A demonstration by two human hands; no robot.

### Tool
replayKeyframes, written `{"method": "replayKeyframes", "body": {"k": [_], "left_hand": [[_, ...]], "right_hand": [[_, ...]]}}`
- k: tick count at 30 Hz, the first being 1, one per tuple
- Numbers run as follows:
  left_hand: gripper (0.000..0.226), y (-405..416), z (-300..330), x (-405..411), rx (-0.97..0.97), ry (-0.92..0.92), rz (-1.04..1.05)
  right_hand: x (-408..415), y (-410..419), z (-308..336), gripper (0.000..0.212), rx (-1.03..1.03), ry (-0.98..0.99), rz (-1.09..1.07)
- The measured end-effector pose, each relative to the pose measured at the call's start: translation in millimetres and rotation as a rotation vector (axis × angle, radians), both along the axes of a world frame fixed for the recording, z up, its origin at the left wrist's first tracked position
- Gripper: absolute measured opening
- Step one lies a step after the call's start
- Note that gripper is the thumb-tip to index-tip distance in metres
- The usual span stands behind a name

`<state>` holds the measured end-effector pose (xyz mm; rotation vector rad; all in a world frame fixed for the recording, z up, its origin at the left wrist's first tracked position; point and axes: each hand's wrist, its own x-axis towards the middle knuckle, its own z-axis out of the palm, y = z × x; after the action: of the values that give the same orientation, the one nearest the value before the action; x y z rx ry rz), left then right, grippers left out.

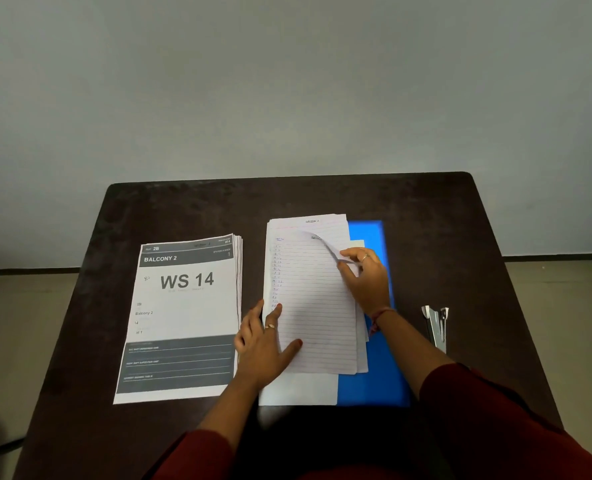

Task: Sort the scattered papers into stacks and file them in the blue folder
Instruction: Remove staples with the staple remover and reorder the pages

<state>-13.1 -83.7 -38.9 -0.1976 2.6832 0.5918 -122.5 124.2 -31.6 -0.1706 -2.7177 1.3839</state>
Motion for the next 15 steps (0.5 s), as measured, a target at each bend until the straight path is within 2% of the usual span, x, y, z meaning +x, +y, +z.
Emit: {"method": "replayKeyframes", "body": {"k": [4, 10, 15], "left_hand": [[0.078, 0.0, -0.3, 0.6, 0.005, 0.004, 0.002], [0.079, 3.0, 2.3, -1.0, 0.023, -0.003, 0.048], [0.086, 9.6, 14.0, -6.2, 0.178, 0.017, 0.208]], "right_hand": [[-2.3, 7.5, 9.6, 0.026, -0.341, -0.231, -0.150], [2.4, 24.1, 20.8, 0.028, -0.345, -0.461, -0.006], [30.9, 17.6, 16.8, 0.048, -0.295, -0.509, 0.019]]}}
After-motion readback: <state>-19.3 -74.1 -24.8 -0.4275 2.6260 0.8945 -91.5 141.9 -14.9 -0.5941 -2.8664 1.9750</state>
